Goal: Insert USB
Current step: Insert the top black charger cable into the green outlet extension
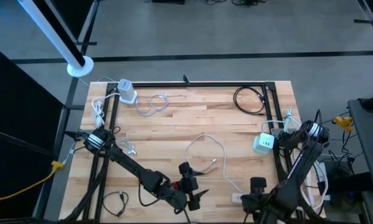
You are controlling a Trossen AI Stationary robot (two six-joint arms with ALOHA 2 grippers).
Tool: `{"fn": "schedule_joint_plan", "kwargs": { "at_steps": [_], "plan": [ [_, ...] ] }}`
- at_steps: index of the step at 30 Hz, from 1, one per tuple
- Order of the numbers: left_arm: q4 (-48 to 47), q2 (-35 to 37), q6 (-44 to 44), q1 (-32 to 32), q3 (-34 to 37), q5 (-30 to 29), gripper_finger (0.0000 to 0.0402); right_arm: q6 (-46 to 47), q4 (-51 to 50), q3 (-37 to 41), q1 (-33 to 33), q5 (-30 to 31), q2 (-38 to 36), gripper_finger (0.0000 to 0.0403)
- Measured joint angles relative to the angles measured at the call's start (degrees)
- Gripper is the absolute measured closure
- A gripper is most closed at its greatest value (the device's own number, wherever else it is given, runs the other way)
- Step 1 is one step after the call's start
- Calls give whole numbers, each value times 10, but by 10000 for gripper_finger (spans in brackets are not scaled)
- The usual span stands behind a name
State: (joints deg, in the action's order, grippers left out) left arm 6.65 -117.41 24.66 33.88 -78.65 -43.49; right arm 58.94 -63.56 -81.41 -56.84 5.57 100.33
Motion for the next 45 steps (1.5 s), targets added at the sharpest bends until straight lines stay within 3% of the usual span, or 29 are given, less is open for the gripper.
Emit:
{"fn": "schedule_joint_plan", "kwargs": {
  "at_steps": [6,12,25,32,41,45],
  "plan": [
    [-8,0,4,0,0,-7,89,4,-49,-20,12,79,-47,92],
    [-57,0,0,-30,2,-107,89,-67,-50,-21,51,207,-93,110],
    [-160,-18,94,-177,47,116,89,-296,-53,-21,203,360,-107,174],
    [-204,-17,138,-136,41,205,89,-368,-51,-21,236,360,-107,197],
    [-202,-16,257,-23,42,219,89,-460,-52,-41,268,360,-117,193],
    [-215,-6,259,7,9,185,89,-460,-52,-45,279,349,-126,195]
  ]
}}
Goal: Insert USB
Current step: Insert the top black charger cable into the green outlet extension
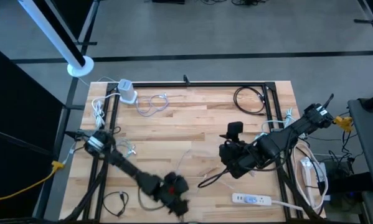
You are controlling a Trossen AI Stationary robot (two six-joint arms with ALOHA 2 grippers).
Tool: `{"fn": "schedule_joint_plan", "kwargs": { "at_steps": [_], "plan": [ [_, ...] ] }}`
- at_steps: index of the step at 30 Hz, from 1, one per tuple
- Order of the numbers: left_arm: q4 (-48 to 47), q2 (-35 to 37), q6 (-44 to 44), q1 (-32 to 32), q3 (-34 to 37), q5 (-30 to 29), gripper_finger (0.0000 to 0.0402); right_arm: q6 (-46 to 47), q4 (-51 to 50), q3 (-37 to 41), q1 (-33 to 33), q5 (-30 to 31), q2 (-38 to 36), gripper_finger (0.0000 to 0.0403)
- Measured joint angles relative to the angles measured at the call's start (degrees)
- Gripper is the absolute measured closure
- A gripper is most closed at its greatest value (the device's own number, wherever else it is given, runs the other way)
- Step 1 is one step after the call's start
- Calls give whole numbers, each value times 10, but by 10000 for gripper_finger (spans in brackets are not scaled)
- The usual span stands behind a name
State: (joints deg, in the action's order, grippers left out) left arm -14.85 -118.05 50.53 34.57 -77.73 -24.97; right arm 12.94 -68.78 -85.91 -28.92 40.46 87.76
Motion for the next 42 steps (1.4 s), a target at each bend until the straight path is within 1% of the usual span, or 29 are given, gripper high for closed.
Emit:
{"fn": "schedule_joint_plan", "kwargs": {
  "at_steps": [10,11,13,15,16,17,18,20,22,25,27,40,42],
  "plan": [
    [-41,27,-32,63,-94,-106,89,6,-3,-5,33,-32,-23,203],
    [-55,31,-75,63,-110,-146,89,11,-9,-5,39,-30,-24,203],
    [-80,44,-158,58,-139,-243,89,43,-39,-5,54,-30,-27,203],
    [-90,58,-231,51,-159,-346,89,85,-86,-5,77,-35,-28,203],
    [-91,65,-263,47,-165,-388,89,103,-114,-5,90,-41,-28,203],
    [-92,72,-288,42,-167,-418,89,117,-142,-5,106,-49,-28,203],
    [-94,81,-306,36,-168,-429,89,125,-165,-2,124,-60,-28,203],
    [-104,101,-320,18,-167,-412,89,130,-197,10,165,-81,-31,203],
    [-118,119,-316,1,-167,-374,89,114,-196,30,210,-94,-35,203],
    [-123,125,-305,-21,-156,-313,89,52,-166,68,279,-95,-43,204],
    [-122,123,-278,-26,-137,-286,89,-4,-136,102,333,-108,-44,203],
    [-45,122,29,-12,61,-266,89,-277,73,340,731,-285,-41,203],
    [-24,122,33,-19,75,-270,89,-292,107,355,756,-290,-41,203]
  ]
}}
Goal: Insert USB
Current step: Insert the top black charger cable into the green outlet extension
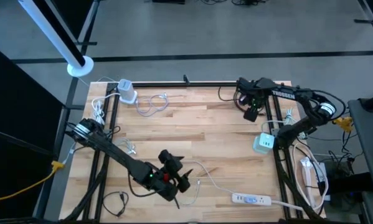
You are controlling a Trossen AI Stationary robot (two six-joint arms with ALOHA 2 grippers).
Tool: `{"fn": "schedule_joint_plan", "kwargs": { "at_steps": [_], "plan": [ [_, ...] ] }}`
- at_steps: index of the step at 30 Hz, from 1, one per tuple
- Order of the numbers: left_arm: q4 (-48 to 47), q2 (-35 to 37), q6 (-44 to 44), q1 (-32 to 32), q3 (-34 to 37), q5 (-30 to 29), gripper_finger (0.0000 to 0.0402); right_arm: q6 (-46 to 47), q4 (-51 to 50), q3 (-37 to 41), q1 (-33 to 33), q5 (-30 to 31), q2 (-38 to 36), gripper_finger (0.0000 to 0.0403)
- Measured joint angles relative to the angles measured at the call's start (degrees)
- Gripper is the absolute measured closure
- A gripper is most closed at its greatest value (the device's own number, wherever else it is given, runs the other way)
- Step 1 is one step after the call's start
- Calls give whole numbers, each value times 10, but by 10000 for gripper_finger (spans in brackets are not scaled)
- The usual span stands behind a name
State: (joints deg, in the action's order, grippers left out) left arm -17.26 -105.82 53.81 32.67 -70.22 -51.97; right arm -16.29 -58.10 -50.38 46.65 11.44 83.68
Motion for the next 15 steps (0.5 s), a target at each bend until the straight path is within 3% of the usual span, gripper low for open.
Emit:
{"fn": "schedule_joint_plan", "kwargs": {
  "at_steps": [4,15],
  "plan": [
    [8,1,-38,-37,7,1,89,-38,64,20,19,-44,5,203],
    [88,12,-235,-132,-5,63,89,-65,100,22,16,-40,101,214]
  ]
}}
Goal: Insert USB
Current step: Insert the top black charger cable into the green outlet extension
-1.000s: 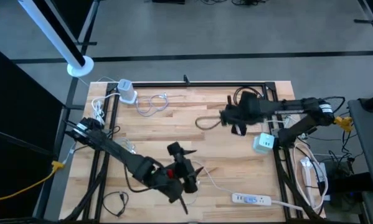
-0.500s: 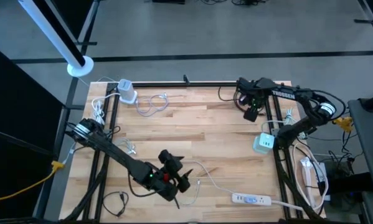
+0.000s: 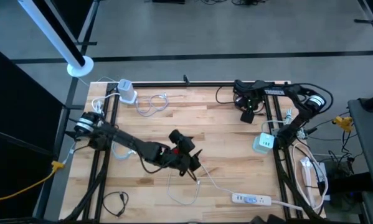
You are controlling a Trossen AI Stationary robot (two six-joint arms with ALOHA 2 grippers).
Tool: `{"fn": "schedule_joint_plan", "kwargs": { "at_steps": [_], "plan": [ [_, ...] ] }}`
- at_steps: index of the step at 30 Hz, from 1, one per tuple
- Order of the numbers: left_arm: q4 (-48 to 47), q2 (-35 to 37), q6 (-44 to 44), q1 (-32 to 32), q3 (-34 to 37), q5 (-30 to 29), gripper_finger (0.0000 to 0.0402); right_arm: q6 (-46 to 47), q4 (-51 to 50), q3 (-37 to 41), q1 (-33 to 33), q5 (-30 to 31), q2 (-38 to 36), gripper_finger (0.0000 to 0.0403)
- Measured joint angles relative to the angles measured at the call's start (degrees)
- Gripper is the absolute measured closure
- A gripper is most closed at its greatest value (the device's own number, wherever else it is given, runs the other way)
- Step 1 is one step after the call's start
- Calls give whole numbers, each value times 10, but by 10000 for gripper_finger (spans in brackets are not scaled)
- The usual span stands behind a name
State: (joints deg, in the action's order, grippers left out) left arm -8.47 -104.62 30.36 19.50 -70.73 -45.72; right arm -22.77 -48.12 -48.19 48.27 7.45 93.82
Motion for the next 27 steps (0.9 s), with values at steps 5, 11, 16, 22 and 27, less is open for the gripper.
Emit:
{"fn": "schedule_joint_plan", "kwargs": {
  "at_steps": [5,11,16,22,27],
  "plan": [
    [-18,0,1,1,5,-6,89,-1,-23,-22,-16,-14,1,281],
    [-39,1,2,3,11,-14,89,-2,-51,-50,-34,-31,2,361],
    [-75,1,33,1,30,-18,89,22,-105,-86,-76,-40,-39,399],
    [-11,0,81,-10,97,-46,89,93,-99,-121,-163,-110,-138,397],
    [210,0,-4,-36,142,-52,89,141,-46,-125,-215,-205,-199,400]
  ]
}}
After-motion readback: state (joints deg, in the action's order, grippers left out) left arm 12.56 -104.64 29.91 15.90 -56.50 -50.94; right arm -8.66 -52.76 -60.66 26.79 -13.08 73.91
